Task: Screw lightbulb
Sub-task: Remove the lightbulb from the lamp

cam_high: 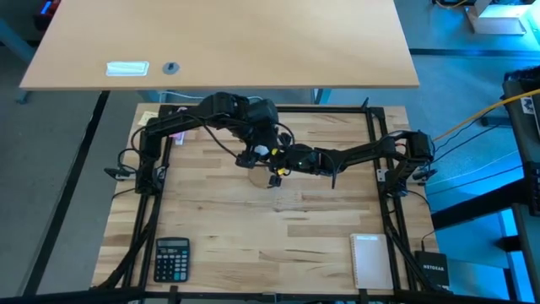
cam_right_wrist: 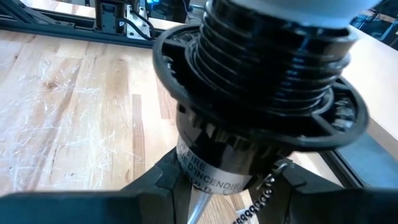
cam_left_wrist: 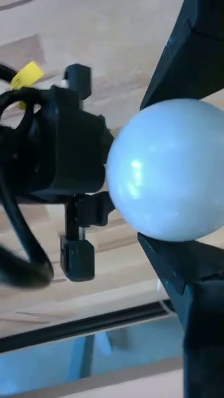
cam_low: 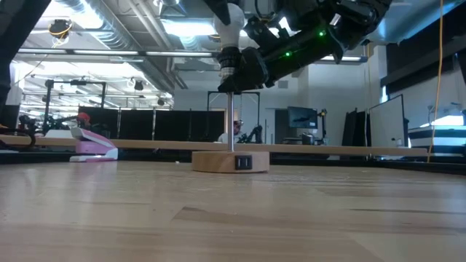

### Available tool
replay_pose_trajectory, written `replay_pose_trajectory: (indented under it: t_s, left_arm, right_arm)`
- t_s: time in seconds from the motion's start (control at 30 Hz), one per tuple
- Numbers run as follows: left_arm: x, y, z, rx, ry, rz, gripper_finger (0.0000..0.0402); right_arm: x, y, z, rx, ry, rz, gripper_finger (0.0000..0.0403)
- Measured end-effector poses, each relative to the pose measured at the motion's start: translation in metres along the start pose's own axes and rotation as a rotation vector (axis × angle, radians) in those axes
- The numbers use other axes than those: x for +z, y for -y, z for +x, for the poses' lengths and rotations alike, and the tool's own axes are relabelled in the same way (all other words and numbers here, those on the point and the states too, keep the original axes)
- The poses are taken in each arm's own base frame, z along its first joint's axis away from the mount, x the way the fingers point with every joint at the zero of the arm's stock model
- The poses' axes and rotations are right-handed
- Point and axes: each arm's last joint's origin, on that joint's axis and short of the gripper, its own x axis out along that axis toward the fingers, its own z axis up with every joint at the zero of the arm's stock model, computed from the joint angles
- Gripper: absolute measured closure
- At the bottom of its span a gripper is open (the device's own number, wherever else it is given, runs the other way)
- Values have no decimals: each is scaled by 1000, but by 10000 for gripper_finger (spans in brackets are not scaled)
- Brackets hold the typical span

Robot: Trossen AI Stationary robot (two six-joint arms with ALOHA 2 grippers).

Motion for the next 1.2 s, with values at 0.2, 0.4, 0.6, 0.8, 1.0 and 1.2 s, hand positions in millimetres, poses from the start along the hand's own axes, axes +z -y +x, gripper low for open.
replay_pose_trajectory:
  t_s: [0.2,0.4,0.6,0.8,1.0,1.2]
  left_arm:
    - [0,-1,0,14,-5,-185,155]
    - [0,-2,1,64,-9,-550,155]
    - [-1,-3,1,125,4,-1020,137]
    - [4,-2,6,99,32,-1111,125]
    - [4,-6,5,148,43,-1040,117]
    - [1,-10,-18,144,101,-988,87]
  right_arm:
    - [0,0,0,2,1,-7,272]
    - [0,1,0,-38,-7,0,272]
    - [1,2,0,-75,3,14,272]
    - [0,2,0,-85,1,18,272]
    - [0,3,0,-84,-3,14,272]
    - [0,3,0,-84,-3,13,272]
